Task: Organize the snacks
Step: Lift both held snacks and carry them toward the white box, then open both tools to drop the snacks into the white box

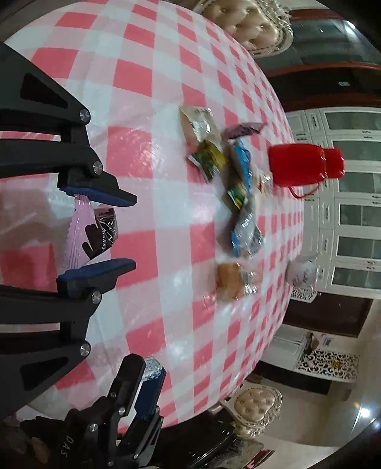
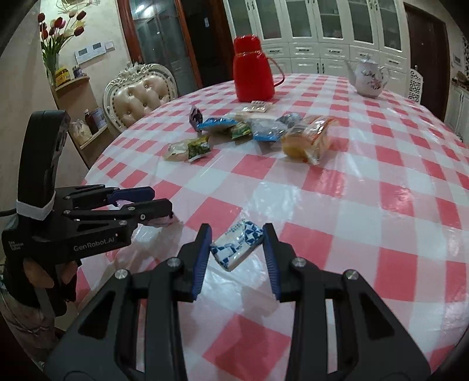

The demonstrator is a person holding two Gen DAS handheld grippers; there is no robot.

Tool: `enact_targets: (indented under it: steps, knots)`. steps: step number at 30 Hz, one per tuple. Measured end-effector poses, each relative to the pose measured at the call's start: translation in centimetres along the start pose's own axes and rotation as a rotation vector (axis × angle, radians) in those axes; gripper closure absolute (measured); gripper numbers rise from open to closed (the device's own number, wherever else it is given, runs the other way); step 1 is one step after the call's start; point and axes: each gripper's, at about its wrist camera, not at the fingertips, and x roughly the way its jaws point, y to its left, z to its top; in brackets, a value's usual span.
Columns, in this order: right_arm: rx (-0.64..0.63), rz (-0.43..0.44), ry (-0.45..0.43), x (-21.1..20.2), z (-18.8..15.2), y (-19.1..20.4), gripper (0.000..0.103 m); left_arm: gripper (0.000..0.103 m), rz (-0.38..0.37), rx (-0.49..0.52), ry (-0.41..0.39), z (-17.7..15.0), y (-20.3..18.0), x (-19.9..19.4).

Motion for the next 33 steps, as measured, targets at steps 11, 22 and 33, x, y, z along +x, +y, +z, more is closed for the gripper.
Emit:
enact_targets:
  steps: [11,22,33]
  knots:
    - [0.017,-0.036,-0.041,-3.3,-0.6,-1.7,0.063,0.065,-0.038,0.093,-0.027,1.5,-4.2,-0.7]
    - [0.037,-0.116,-0.055,-6.5,-1.7,-4.7,0.063,0.065,-0.121,0.224,-0.025,2.4,-11.1,-0.5]
    - [0.080,-0.231,-0.071,-12.2,-4.2,-9.0,0.064,0.065,-0.282,0.368,-0.016,2.9,-19.7,-1.1]
